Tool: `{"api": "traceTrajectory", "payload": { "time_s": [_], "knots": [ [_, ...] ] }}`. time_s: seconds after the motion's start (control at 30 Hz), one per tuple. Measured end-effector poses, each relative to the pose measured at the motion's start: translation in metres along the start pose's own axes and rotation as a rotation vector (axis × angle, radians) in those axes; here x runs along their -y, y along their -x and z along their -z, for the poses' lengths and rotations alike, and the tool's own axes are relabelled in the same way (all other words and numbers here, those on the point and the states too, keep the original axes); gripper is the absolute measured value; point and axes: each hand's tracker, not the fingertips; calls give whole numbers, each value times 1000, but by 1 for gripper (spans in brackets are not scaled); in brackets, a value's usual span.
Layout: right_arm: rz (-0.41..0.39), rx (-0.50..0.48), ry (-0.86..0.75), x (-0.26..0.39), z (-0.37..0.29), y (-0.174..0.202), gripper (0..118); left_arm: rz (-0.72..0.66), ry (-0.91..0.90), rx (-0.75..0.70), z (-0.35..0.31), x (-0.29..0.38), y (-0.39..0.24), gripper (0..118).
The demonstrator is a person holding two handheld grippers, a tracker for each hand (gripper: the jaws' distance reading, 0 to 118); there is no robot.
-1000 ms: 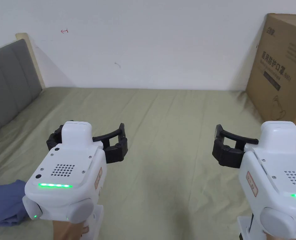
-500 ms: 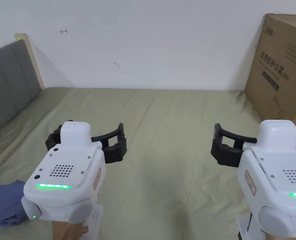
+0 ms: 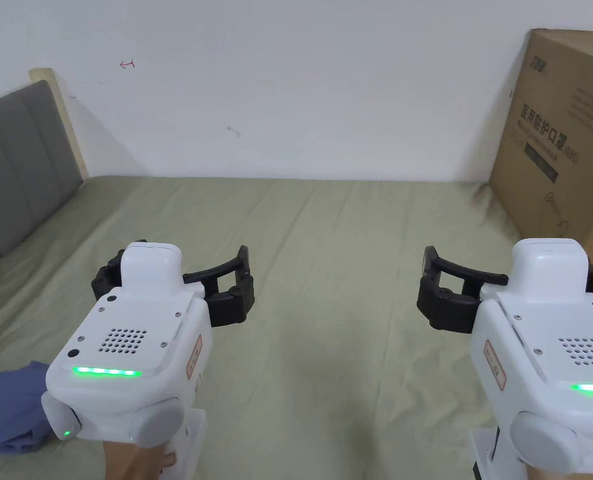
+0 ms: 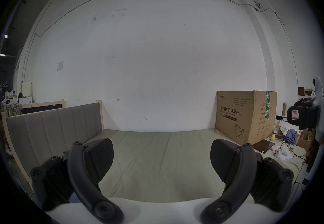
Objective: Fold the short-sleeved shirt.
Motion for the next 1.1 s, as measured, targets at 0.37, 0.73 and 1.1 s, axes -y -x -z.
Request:
{"api": "traceTrajectory", "payload": {
  "time_s": [0.37, 0.73, 1.1],
  "knots": [
    [1, -5, -5, -1, -1, 2, 118, 11, -5, 4, 0, -1, 0, 111],
    [2, -13, -7, -3, -2, 3, 118, 15, 2, 3, -2, 0, 1, 111],
    [3, -18, -2, -3, -3, 5, 118, 16, 5, 3, -2, 0, 3, 111]
  ]
}}
